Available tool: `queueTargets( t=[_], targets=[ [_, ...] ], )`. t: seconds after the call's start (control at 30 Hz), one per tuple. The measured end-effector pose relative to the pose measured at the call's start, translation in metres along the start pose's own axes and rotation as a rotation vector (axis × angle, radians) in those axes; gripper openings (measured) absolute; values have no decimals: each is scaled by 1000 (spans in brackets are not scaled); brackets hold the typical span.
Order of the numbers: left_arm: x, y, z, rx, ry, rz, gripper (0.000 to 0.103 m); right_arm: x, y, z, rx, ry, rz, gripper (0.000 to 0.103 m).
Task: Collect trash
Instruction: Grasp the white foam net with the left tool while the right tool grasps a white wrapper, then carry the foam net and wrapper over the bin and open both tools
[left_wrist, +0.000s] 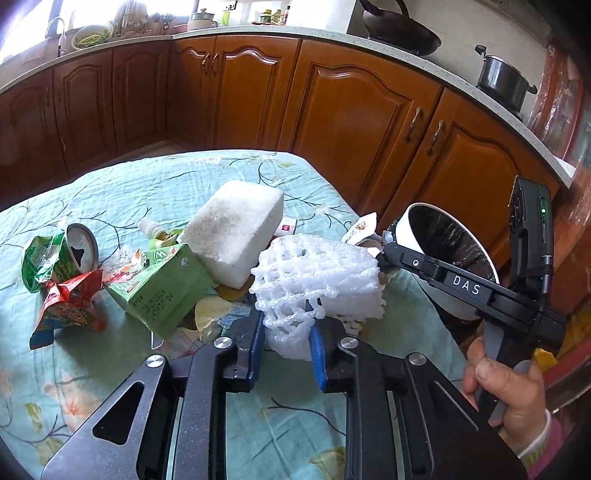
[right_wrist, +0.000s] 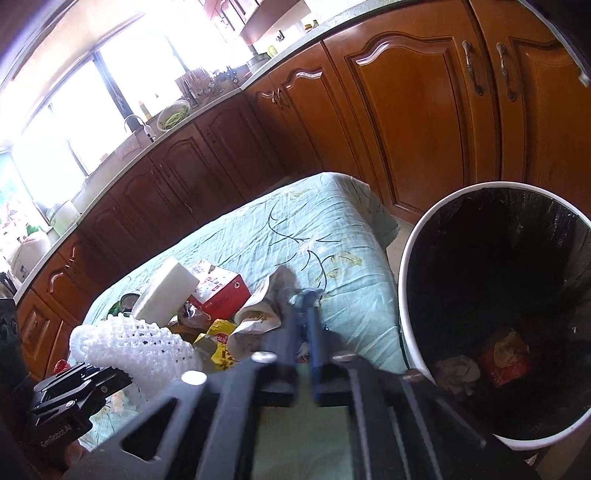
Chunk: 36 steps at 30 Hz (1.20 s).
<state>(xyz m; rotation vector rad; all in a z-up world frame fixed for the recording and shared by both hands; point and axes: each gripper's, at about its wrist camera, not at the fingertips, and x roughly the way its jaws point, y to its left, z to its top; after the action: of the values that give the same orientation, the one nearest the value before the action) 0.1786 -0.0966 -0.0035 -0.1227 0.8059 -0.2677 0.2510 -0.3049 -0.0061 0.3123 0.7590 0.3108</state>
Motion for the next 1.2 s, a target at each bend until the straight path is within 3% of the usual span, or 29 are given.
queueTargets(
  t=[0.57, 1.2],
  targets=[
    [-58, -14, 7, 40, -106, -54, 13, -68, -4, -3, -4, -111, 9, 1],
    [-41, -86, 14, 142, -73, -154, 13, -137, -75, -1, 90, -221, -136, 1]
  ],
)
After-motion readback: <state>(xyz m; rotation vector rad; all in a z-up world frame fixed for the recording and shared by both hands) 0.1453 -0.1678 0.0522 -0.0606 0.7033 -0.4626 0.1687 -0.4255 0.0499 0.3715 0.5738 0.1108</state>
